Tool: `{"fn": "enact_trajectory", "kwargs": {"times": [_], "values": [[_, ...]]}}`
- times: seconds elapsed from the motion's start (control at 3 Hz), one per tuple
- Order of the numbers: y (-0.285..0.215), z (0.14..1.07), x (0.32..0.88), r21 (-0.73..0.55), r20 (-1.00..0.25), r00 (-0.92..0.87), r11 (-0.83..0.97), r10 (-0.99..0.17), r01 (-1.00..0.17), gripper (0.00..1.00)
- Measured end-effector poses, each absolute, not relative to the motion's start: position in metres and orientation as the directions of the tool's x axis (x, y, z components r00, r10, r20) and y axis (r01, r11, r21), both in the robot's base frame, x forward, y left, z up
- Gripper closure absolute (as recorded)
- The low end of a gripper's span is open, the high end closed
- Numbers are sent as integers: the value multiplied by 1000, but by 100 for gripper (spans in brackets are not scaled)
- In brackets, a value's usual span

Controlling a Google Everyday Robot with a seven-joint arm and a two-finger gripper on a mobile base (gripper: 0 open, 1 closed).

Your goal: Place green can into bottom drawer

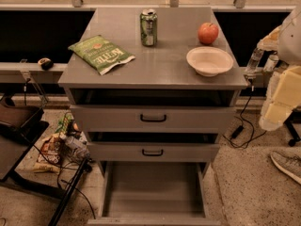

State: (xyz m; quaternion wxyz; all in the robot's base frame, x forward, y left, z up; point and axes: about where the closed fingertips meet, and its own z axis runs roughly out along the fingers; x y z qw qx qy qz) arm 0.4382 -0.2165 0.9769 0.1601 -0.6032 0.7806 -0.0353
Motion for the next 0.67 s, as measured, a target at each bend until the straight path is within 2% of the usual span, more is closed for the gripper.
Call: {"fn": "enact_trajectory", "kwargs": {"times": [0.67], "values": [[-215,981,437,-269,-230,-225,284,-947,-920,0]]}}
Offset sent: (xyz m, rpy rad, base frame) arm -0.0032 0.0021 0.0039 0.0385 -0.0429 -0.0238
